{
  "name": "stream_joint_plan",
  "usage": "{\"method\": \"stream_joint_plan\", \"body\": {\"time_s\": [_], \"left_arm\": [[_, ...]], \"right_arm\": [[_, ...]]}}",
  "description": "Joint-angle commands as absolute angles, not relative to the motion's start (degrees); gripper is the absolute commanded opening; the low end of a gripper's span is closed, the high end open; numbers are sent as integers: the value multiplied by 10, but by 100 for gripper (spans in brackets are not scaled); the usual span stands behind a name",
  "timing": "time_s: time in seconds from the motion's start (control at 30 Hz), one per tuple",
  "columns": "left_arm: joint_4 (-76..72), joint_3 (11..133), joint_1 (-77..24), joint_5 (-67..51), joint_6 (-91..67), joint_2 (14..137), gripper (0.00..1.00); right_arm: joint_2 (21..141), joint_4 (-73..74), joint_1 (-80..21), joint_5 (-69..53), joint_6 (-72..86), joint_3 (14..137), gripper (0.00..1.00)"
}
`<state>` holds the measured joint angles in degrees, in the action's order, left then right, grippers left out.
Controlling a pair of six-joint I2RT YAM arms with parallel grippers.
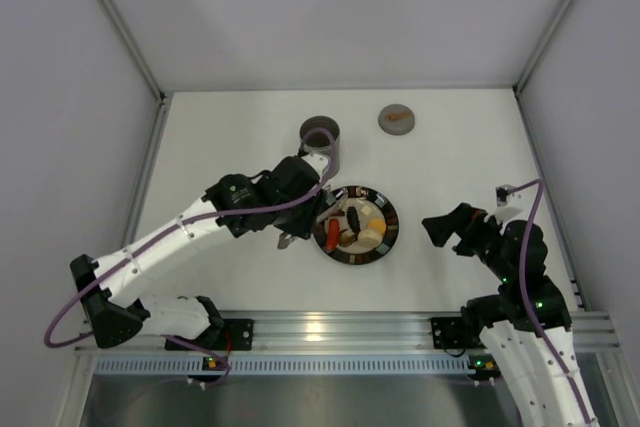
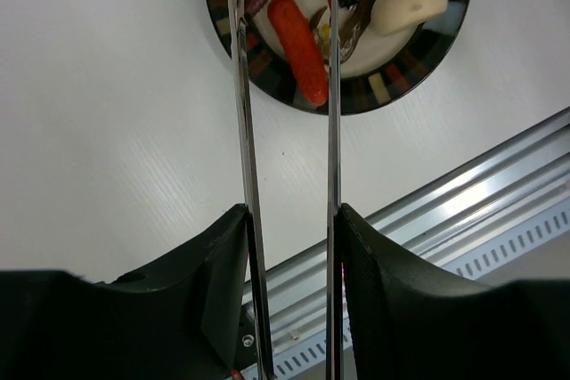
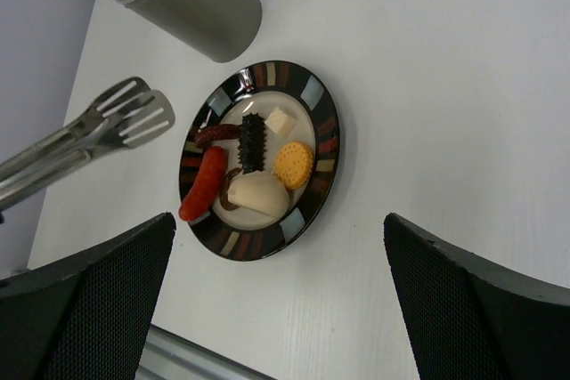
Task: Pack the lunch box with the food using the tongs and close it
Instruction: Pick up the fake food from the plate.
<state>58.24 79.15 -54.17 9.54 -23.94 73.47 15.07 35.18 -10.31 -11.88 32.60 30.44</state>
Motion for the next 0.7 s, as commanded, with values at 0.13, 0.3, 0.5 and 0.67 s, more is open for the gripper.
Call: {"method": "stream_joint_plan", "body": {"time_s": [0.13,0.3,0.5,0.67], "left_arm": [[570,730,-549,139,-258,729,49],[550,715,-549,147,-251,734,51],[544,714,-548,143,-245,752,51],[535,713,-549,133,-240,763,51]], "right_arm": [[142,336,-97,-123,328,303,99],[138,337,-97,-123,328,301,99],[135,340,-97,-123,327,300,100],[134,343,-97,-121,327,299,100]]}}
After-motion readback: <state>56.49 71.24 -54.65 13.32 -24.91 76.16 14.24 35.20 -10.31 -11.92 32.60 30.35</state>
